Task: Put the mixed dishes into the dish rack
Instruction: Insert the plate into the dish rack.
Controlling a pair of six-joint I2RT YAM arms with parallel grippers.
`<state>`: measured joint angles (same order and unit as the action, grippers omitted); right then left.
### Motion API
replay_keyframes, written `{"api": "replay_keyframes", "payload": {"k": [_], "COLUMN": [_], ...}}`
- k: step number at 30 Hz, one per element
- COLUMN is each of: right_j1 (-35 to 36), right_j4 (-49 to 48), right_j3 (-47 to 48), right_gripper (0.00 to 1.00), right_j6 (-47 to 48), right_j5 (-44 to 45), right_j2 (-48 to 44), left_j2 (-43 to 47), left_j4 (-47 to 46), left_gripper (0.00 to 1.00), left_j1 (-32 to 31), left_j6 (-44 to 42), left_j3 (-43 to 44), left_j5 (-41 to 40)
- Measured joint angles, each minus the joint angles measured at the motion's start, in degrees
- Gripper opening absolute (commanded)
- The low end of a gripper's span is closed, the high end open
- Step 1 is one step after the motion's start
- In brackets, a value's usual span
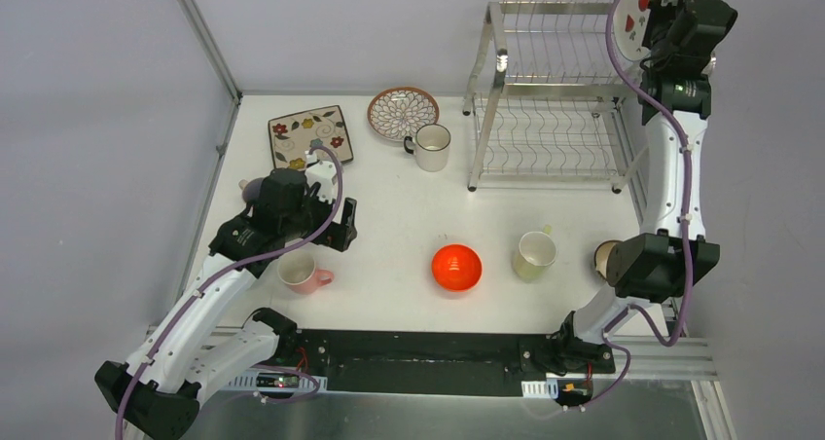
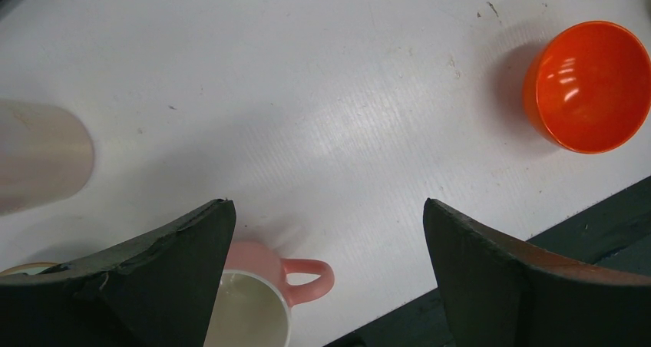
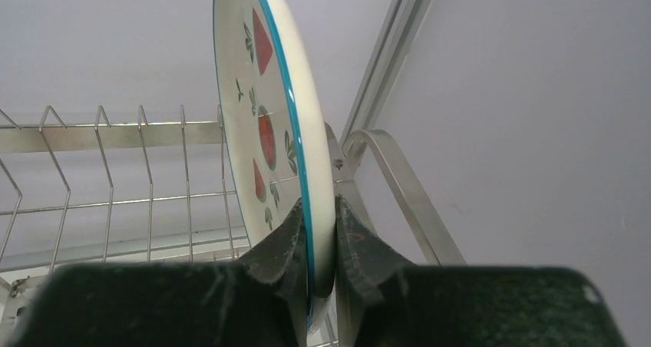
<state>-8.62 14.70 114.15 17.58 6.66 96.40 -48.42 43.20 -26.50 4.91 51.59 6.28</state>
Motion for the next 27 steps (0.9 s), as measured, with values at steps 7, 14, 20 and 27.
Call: {"api": "replay_keyframes", "payload": {"k": [7,14,20,27], "right_j1": [-0.02,-0.09,-0.76,-0.90], "right_j4": [-5.33,-8.33,-9.77,-9.70], "right_j3": [-5.97,-10.56,-12.63,-12.55], "right_gripper": [0.03,0.28,0.41,0.65], "right_j6": [0.50,0.55,0.31,-1.07], "right_j5": [-0.70,-1.07,-0.66,-0.63], "right_j2": [-2.54,-5.31,-8.66,-10.51], "left_j2": [-0.22,-0.31,-0.31,-0.31], "left_j4": [0.00,0.00,0.00,0.00], "left_gripper": [0.98,0.98,0.98,0.98], "left_j1": [0.00,0.00,0.00,0.00], "left_j6": [-0.02,-0.02,-0.02,-0.02], "left_j3": [0.00,0.00,0.00,0.00], "left_j5": [-0.20,-0.22,-0.24,-0.22]}}
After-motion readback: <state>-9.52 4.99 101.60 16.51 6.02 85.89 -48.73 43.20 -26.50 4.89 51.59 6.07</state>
